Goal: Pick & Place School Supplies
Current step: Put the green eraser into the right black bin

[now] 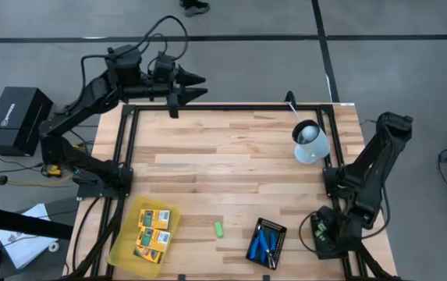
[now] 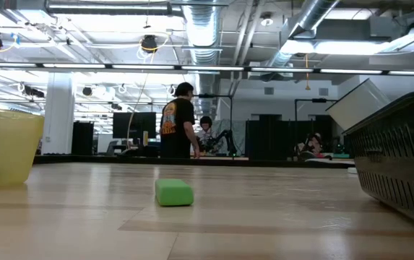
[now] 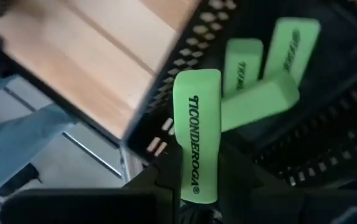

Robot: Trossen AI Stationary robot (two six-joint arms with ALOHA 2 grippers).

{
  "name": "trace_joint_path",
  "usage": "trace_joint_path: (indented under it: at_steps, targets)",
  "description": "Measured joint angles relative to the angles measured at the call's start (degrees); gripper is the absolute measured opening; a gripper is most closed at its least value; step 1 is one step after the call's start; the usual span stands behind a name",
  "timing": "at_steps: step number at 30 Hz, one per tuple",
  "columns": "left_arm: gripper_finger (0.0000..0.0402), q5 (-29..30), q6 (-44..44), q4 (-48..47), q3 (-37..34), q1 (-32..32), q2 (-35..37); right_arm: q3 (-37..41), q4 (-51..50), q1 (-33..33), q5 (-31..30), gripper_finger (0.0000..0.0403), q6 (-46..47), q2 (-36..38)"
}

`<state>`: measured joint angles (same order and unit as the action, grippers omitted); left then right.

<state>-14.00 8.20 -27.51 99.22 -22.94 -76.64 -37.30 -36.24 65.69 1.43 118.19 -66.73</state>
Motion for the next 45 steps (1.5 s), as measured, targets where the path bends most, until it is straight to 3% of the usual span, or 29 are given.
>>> trace_joint_path:
  at_steps: [14,16,22,26,30,35,37,40,45]
  targets:
    - [0.0193,0.46,1.27,1.18,0.0,2.06,-0.57,1.96,0.5,2.65,1.51,0.0058,4.86,-1.52]
    - [0.0193,0.44,1.27,1.42,0.0,2.06,-0.44,1.95,0.59,2.62,1.44,0.0087,5.37,-1.52]
    - [0.0193,0.41,1.71,1.49,0.0,2.06,-0.44,1.9,1.79,2.36,0.62,0.0233,5.32,-1.45]
    - [0.0193,0.11,1.73,1.46,0.0,2.06,-0.44,1.93,4.27,1.35,0.6,0.0273,4.74,-1.31]
    - [0.0193,-0.59,1.59,1.31,0.0,2.08,-0.28,1.53,11.75,-0.58,-6.97,0.0276,3.91,-0.25]
    - [0.0193,-2.01,-0.6,-1.53,0.04,1.97,0.76,0.22,17.14,-5.89,-25.79,0.026,-6.19,2.92]
    - [0.0193,-1.92,-1.61,-2.97,0.02,1.97,0.72,-0.12,21.22,-9.73,-30.68,0.0248,-11.18,3.28]
    - [0.0193,-1.84,-1.7,-2.79,0.0,1.96,0.83,0.1,24.46,-15.39,-33.66,0.0224,-19.72,5.02]
    - [0.0193,-1.68,-1.55,-3.21,0.0,1.97,1.11,0.07,34.33,-25.47,-33.47,0.0174,-34.41,5.3]
